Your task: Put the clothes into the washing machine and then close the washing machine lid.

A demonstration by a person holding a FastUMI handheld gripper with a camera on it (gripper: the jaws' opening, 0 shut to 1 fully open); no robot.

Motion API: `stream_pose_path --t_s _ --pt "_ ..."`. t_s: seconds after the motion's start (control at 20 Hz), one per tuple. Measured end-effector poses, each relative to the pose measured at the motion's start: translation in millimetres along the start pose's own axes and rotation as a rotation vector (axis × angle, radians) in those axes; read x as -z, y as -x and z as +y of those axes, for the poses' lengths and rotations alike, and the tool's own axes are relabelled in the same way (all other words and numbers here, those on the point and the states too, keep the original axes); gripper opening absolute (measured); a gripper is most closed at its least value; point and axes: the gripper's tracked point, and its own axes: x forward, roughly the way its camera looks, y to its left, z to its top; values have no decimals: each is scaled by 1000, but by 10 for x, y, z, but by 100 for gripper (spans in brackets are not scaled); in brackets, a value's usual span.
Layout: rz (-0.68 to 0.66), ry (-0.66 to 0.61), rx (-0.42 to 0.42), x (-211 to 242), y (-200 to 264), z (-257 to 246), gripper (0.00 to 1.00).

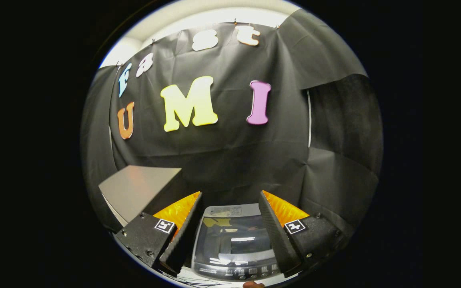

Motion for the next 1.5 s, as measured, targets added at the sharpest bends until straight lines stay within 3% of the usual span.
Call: stream_pose_path --t_s 0.55,0.9,1.25,1.5 --pt "-68 28 -37 -271 1782 260 83" --pt "-133 36 -25 -342 2830 -194 83" --pt "-154 102 -148 -252 3766 -497 83" --pt "-158 102 -224 -225 4033 -677 83"
